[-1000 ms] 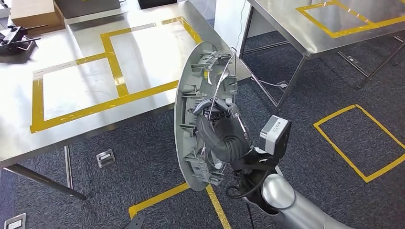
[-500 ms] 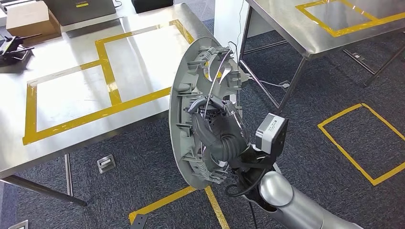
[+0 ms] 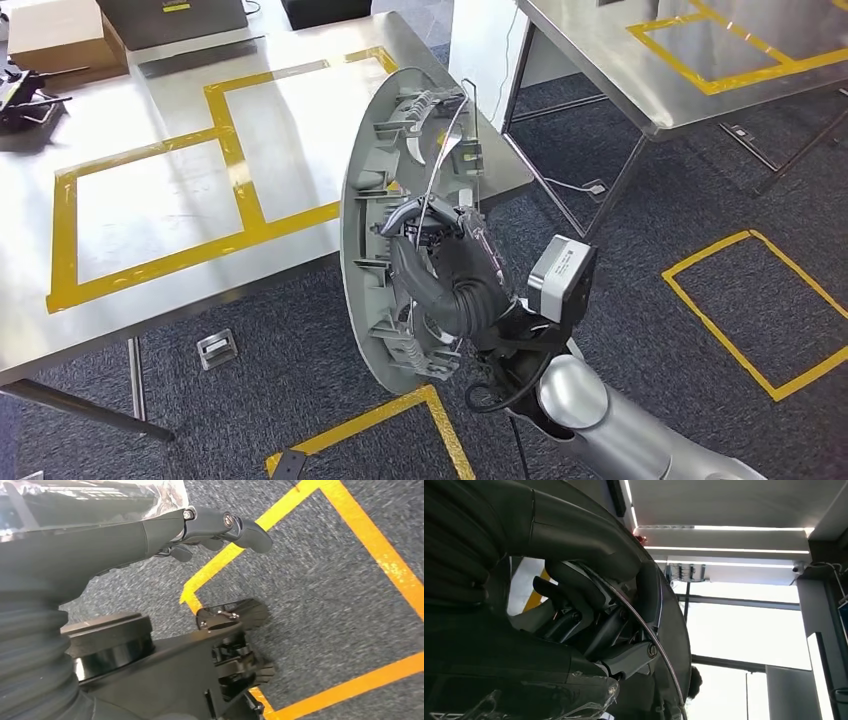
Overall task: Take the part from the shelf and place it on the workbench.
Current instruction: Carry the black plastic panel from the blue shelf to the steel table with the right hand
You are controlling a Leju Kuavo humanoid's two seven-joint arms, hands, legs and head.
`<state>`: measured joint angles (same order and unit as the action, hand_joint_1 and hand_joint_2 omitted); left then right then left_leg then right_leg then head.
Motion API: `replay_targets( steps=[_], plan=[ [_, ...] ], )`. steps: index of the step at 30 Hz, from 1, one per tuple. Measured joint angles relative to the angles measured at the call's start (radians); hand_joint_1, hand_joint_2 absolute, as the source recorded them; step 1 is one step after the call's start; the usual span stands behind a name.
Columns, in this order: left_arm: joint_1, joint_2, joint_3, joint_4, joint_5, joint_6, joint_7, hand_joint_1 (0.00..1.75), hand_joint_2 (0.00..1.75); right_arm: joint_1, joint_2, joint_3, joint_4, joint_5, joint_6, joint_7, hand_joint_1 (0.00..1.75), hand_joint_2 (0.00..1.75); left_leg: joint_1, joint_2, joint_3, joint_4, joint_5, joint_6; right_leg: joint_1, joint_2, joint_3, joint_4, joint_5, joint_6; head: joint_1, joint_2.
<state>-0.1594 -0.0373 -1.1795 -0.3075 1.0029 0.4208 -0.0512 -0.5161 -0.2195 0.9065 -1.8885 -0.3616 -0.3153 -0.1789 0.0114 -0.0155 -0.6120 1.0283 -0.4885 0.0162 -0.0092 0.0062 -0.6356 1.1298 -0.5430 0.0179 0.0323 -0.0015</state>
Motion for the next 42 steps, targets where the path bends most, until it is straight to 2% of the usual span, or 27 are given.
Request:
replay_targets(
  steps=[2, 3, 4, 5, 7, 8, 9, 11, 14, 15, 17, 18, 19, 20, 22, 23, 24, 25, 29, 31, 33, 34, 35, 37, 38, 39, 42],
  plan=[
    [-0.001, 0.000, 0.000, 0.000, 0.000, 0.000, 0.000, 0.00, 1.75, -0.001, 0.000, 0.002, 0.001, 0.000, 0.001, 0.000, 1.75, 1.75, -0.001, 0.001, 0.006, 0.001, -0.007, 0.007, -0.001, 0.000, -0.080, 0.134, -0.041, 0.004, 0.003, 0.000],
    [0.000, 0.000, 0.000, 0.000, 0.000, 0.000, 0.000, 0.00, 1.75, -0.001, 0.000, 0.004, 0.002, 0.000, 0.001, 0.000, 1.75, 1.75, -0.001, 0.001, 0.012, 0.001, -0.012, 0.008, -0.001, 0.000, -0.113, 0.180, -0.044, 0.004, 0.003, 0.000],
    [0.001, 0.000, 0.000, 0.000, 0.000, 0.000, 0.000, 0.00, 1.75, -0.001, 0.000, 0.005, 0.003, 0.000, 0.001, 0.000, 1.75, 1.75, -0.002, 0.000, 0.019, 0.001, -0.018, 0.008, -0.001, 0.000, -0.130, 0.192, -0.027, 0.003, 0.004, 0.000],
    [0.002, 0.000, 0.000, 0.001, 0.000, 0.000, 0.000, 0.00, 1.75, -0.001, 0.000, 0.006, 0.003, 0.000, 0.002, 0.000, 1.75, 1.75, -0.002, -0.002, 0.028, 0.001, -0.025, 0.007, -0.001, 0.000, -0.126, 0.162, 0.010, 0.000, 0.004, 0.000],
    [0.002, -0.001, 0.000, 0.001, -0.001, 0.000, 0.000, 0.00, 1.75, -0.002, 0.001, 0.008, 0.003, 0.000, 0.002, 0.000, 1.75, 1.75, -0.002, -0.004, 0.047, 0.001, -0.040, 0.002, 0.003, 0.000, -0.081, 0.034, 0.096, -0.009, 0.004, 0.000],
    [0.001, -0.001, 0.000, 0.001, -0.001, 0.000, 0.000, 0.00, 1.75, -0.003, 0.001, 0.008, 0.004, 0.000, 0.002, 0.000, 1.75, 1.75, -0.003, -0.005, 0.053, 0.002, -0.046, -0.003, 0.006, -0.001, -0.058, -0.022, 0.120, -0.014, 0.003, 0.000],
    [0.001, -0.002, 0.000, 0.001, -0.001, 0.000, 0.000, 0.00, 1.75, -0.006, 0.002, 0.008, 0.004, 0.000, 0.002, 0.000, 1.75, 1.75, -0.003, -0.005, 0.055, 0.002, -0.051, -0.008, 0.009, 0.000, -0.043, -0.058, 0.126, -0.019, 0.003, 0.000],
    [0.000, -0.005, 0.000, 0.002, -0.002, -0.001, 0.000, 0.00, 1.75, -0.011, 0.003, 0.010, 0.005, 0.000, 0.002, 0.000, 1.75, 1.75, -0.003, -0.003, 0.057, -0.002, -0.056, -0.020, 0.013, 0.001, -0.033, -0.080, 0.112, -0.027, 0.002, 0.000],
    [-0.003, -0.006, -0.001, 0.002, -0.006, -0.002, 0.000, 0.00, 1.75, -0.012, 0.005, 0.013, 0.006, 0.000, 0.007, 0.001, 1.75, 1.75, -0.003, 0.000, 0.050, 0.020, -0.079, -0.031, 0.006, 0.001, -0.014, -0.099, 0.105, -0.039, 0.001, 0.000],
    [-0.004, -0.006, -0.001, 0.002, -0.006, -0.002, 0.000, 0.00, 1.75, -0.013, 0.006, 0.015, 0.007, 0.000, 0.008, 0.001, 1.75, 1.75, -0.004, 0.000, 0.030, 0.063, -0.100, -0.033, 0.003, -0.001, -0.006, -0.105, 0.103, -0.043, -0.001, 0.000],
    [-0.003, -0.006, -0.001, 0.003, -0.007, -0.002, 0.000, 0.00, 1.75, -0.013, 0.008, 0.019, 0.012, 0.000, 0.010, 0.001, 1.75, 1.75, -0.004, 0.001, -0.041, 0.191, -0.143, -0.036, 0.003, -0.003, 0.006, -0.108, 0.094, -0.049, -0.003, 0.000],
    [-0.001, -0.005, -0.001, 0.004, -0.007, -0.002, 0.000, 0.00, 1.75, -0.013, 0.008, 0.021, 0.014, 0.000, 0.011, 0.001, 1.75, 1.75, -0.003, 0.001, -0.075, 0.242, -0.150, -0.039, 0.003, -0.002, 0.010, -0.107, 0.089, -0.050, -0.003, 0.000],
    [0.000, -0.005, -0.001, 0.004, -0.007, -0.002, 0.000, 0.00, 1.75, -0.013, 0.008, 0.023, 0.017, 0.000, 0.011, 0.001, 1.75, 1.75, -0.002, 0.001, -0.096, 0.263, -0.138, -0.043, 0.003, -0.001, 0.016, -0.106, 0.084, -0.049, -0.003, 0.000],
    [0.000, -0.005, -0.001, 0.005, -0.007, -0.002, 0.000, 0.00, 1.75, -0.013, 0.009, 0.025, 0.019, 0.000, 0.012, 0.001, 1.75, 1.75, 0.000, 0.001, -0.099, 0.245, -0.106, -0.047, 0.002, 0.000, 0.023, -0.104, 0.077, -0.047, -0.003, 0.000],
    [-0.001, -0.005, -0.002, 0.005, -0.008, -0.002, 0.000, 0.00, 1.75, -0.013, 0.012, 0.030, 0.022, 0.000, 0.012, 0.001, 1.75, 1.75, 0.002, 0.001, -0.065, 0.135, -0.020, -0.051, -0.002, 0.002, 0.042, -0.099, 0.060, -0.040, -0.003, 0.000],
    [-0.002, -0.005, -0.002, 0.005, -0.008, -0.002, 0.000, 0.00, 1.75, -0.014, 0.014, 0.031, 0.024, 0.000, 0.013, 0.001, 1.75, 1.75, 0.001, 0.001, -0.043, 0.082, 0.009, -0.050, -0.002, 0.003, 0.049, -0.096, 0.053, -0.035, -0.004, 0.000],
    [-0.003, -0.006, -0.002, 0.005, -0.008, -0.002, 0.000, 0.00, 1.75, -0.016, 0.015, 0.032, 0.025, 0.000, 0.014, 0.001, 1.75, 1.75, 0.000, 0.001, -0.025, 0.044, 0.016, -0.046, -0.001, 0.004, 0.052, -0.094, 0.047, -0.029, -0.005, 0.000],
    [-0.003, -0.006, -0.002, 0.005, -0.008, -0.002, 0.000, 0.00, 1.75, -0.019, 0.016, 0.033, 0.026, 0.000, 0.015, 0.001, 1.75, 1.75, -0.002, 0.001, -0.016, 0.029, 0.008, -0.039, 0.000, 0.004, 0.052, -0.093, 0.044, -0.024, -0.006, 0.000],
    [-0.003, -0.006, -0.002, 0.006, -0.009, -0.002, 0.000, 0.00, 1.75, -0.025, 0.018, 0.035, 0.029, 0.000, 0.017, 0.003, 1.75, 1.75, 0.001, 0.000, 0.000, 0.011, -0.007, -0.012, 0.000, 0.001, 0.045, -0.074, 0.026, -0.001, -0.003, 0.000],
    [-0.005, -0.006, -0.002, 0.006, -0.009, -0.002, 0.000, 0.00, 1.75, -0.028, 0.018, 0.037, 0.031, 0.000, 0.018, 0.003, 1.75, 1.75, 0.004, 0.001, 0.009, 0.008, -0.013, -0.001, 0.000, -0.001, -0.008, 0.028, -0.016, 0.006, 0.001, 0.000],
    [-0.005, -0.006, -0.002, 0.007, -0.009, -0.002, 0.000, 0.00, 1.75, -0.027, 0.018, 0.038, 0.033, 0.000, 0.019, 0.003, 1.75, 1.75, 0.002, 0.001, 0.017, 0.008, -0.021, 0.004, -0.001, -0.001, -0.091, 0.164, -0.053, 0.008, 0.003, 0.000],
    [-0.004, -0.006, -0.002, 0.007, -0.009, -0.002, 0.000, 0.00, 1.75, -0.027, 0.018, 0.039, 0.034, 0.000, 0.019, 0.004, 1.75, 1.75, 0.001, 0.001, 0.023, 0.008, -0.026, 0.005, -0.001, -0.001, -0.118, 0.197, -0.047, 0.007, 0.004, 0.000],
    [-0.003, -0.006, -0.002, 0.007, -0.009, -0.002, 0.000, 0.00, 1.75, -0.027, 0.018, 0.040, 0.035, 0.000, 0.019, 0.004, 1.75, 1.75, 0.001, 0.000, 0.031, 0.008, -0.033, 0.005, 0.000, -0.001, -0.127, 0.192, -0.021, 0.004, 0.004, 0.000],
    [-0.003, -0.007, -0.002, 0.008, -0.009, -0.002, 0.000, 0.00, 1.75, -0.027, 0.018, 0.041, 0.036, 0.000, 0.019, 0.004, 1.75, 1.75, 0.000, -0.004, 0.052, 0.008, -0.048, 0.002, 0.003, -0.001, -0.093, 0.076, 0.071, -0.006, 0.004, 0.000],
    [-0.003, -0.008, -0.002, 0.008, -0.009, -0.001, 0.000, 0.00, 1.75, -0.028, 0.018, 0.041, 0.037, 0.000, 0.020, 0.004, 1.75, 1.75, -0.001, -0.005, 0.059, 0.008, -0.055, -0.002, 0.007, -0.001, -0.070, 0.015, 0.105, -0.011, 0.003, 0.000],
    [-0.003, -0.009, -0.001, 0.008, -0.010, -0.001, 0.000, 0.00, 1.75, -0.030, 0.019, 0.042, 0.037, 0.000, 0.020, 0.004, 1.75, 1.75, -0.001, -0.005, 0.064, 0.007, -0.060, -0.007, 0.010, -0.001, -0.050, -0.032, 0.122, -0.016, 0.003, 0.000],
    [-0.004, -0.011, -0.002, 0.008, -0.010, -0.002, 0.003, 0.00, 1.75, -0.035, 0.019, 0.044, 0.039, 0.000, 0.020, 0.004, 1.75, 1.75, -0.001, -0.003, 0.066, 0.003, -0.068, -0.024, 0.016, 0.000, -0.031, -0.073, 0.105, -0.029, 0.002, 0.000]
  ],
)
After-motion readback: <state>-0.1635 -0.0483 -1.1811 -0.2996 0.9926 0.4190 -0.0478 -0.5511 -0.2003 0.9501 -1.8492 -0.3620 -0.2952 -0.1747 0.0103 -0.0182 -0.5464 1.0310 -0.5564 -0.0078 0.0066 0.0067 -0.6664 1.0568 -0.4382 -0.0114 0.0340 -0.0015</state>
